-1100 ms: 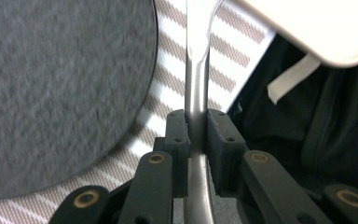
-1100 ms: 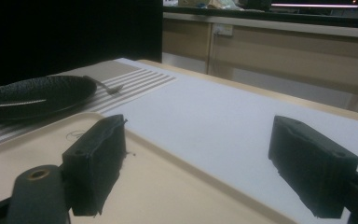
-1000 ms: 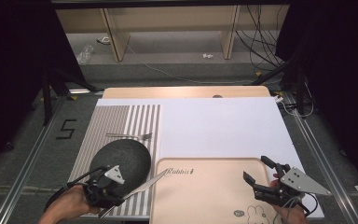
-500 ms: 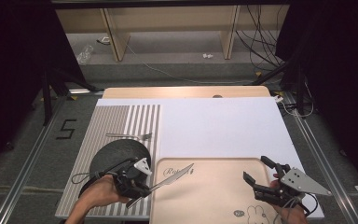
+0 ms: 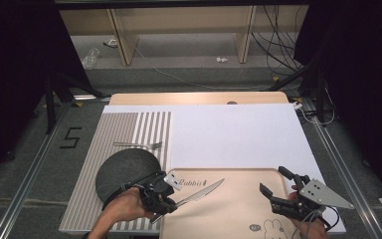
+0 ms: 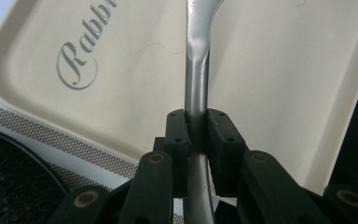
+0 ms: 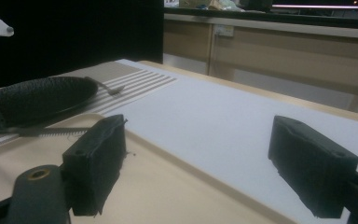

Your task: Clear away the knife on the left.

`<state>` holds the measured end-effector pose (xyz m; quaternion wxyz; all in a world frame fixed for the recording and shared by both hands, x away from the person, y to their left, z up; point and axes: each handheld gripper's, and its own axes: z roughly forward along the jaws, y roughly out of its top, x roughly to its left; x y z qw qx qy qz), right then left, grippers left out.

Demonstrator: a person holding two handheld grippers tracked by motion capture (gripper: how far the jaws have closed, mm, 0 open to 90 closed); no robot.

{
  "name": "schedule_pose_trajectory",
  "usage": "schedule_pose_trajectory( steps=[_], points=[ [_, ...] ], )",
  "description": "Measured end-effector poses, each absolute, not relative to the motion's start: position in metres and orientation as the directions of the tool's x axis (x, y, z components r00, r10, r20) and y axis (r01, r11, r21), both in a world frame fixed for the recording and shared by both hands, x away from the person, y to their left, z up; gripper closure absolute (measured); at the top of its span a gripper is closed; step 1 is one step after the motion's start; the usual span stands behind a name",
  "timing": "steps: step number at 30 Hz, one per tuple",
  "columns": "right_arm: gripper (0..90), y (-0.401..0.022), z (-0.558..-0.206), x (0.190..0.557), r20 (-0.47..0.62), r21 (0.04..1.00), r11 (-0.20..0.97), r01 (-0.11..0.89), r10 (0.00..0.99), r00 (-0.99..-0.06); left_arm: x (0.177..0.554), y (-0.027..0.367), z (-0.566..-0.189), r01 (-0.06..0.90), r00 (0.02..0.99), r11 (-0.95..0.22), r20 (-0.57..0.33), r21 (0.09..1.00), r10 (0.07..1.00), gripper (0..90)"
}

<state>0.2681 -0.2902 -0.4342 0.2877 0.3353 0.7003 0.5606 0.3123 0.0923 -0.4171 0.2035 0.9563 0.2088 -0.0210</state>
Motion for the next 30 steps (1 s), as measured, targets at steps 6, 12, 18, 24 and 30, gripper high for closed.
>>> schedule_pose_trajectory(
  steps=[6,12,18,24,30],
  points=[
    [19.7,-0.290,-0.434,0.267,-0.026,0.978,0.147,0.149,0.792,-0.611,0.304,0.083,-0.420,0.405,0.914,-0.838,-0.134,0.364,0.384,78.8],
    [19.6,-0.290,-0.434,0.267,-0.030,0.978,0.150,0.145,0.789,-0.613,0.298,0.071,-0.426,0.388,0.922,-0.857,-0.151,0.340,0.357,78.8],
    [19.6,-0.290,-0.434,0.267,-0.032,0.978,0.151,0.142,0.788,-0.615,0.294,0.062,-0.430,0.371,0.928,-0.870,-0.159,0.323,0.337,78.8],
    [19.6,-0.290,-0.434,0.267,-0.036,0.978,0.155,0.142,0.787,-0.617,0.290,0.051,-0.441,0.359,0.930,-0.887,-0.185,0.289,0.317,78.8],
    [19.6,-0.290,-0.435,0.267,-0.032,0.978,0.152,0.142,0.786,-0.617,0.289,0.047,-0.447,0.353,0.931,-0.898,-0.194,0.264,0.309,78.8]
  ],
)
